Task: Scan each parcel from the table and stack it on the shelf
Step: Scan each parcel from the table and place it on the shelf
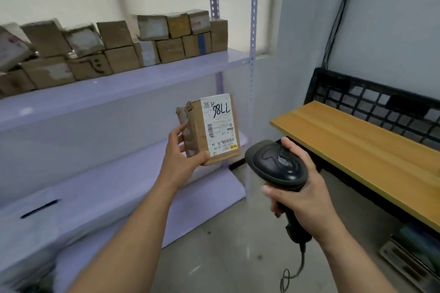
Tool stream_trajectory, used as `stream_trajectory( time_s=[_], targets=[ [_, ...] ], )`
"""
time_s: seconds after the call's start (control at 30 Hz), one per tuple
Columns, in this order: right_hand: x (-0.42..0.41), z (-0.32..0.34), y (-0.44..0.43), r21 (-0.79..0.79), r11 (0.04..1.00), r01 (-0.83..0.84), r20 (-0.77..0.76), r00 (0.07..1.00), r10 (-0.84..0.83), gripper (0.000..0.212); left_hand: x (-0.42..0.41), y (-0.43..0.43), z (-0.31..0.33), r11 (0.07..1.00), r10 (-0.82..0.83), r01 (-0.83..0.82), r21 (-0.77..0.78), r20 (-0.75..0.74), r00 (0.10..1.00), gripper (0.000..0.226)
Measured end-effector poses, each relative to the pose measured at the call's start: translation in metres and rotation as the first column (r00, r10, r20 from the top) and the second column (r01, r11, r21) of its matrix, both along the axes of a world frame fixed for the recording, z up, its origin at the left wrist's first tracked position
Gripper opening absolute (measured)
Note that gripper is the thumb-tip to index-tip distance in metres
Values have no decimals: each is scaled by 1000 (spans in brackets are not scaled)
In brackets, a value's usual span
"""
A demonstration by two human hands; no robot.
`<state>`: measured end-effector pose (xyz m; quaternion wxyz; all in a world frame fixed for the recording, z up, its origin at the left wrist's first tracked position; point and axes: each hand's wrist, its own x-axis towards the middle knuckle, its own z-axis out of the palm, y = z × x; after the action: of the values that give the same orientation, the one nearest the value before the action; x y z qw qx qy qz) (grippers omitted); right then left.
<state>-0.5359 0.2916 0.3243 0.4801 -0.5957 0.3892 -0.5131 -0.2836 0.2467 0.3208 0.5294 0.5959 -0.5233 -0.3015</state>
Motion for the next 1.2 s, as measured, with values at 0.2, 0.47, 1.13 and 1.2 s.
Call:
stream_trajectory(
  time_s=[0.2, 0.47, 1.13, 1.2],
  targets=[
    [77, 6, 17, -20, 995, -98, 7, 995, 99, 92, 81, 40, 8, 989, 131, -129, -66, 19, 991, 77],
    [154, 15, 0, -13, 967, -253, -41, 967, 252, 89, 152, 59, 17, 954, 290, -286, -94, 32, 957, 73],
    [336, 38, -92, -11, 796, -605, -52, 795, 604, 92, 354, 72, 114, 652, 732, -715, -254, -35, 680, 71],
    [355, 38, -95, -14, 801, -599, -58, 800, 597, 92, 383, 70, 123, 633, 746, -730, -256, -51, 664, 72]
  ],
)
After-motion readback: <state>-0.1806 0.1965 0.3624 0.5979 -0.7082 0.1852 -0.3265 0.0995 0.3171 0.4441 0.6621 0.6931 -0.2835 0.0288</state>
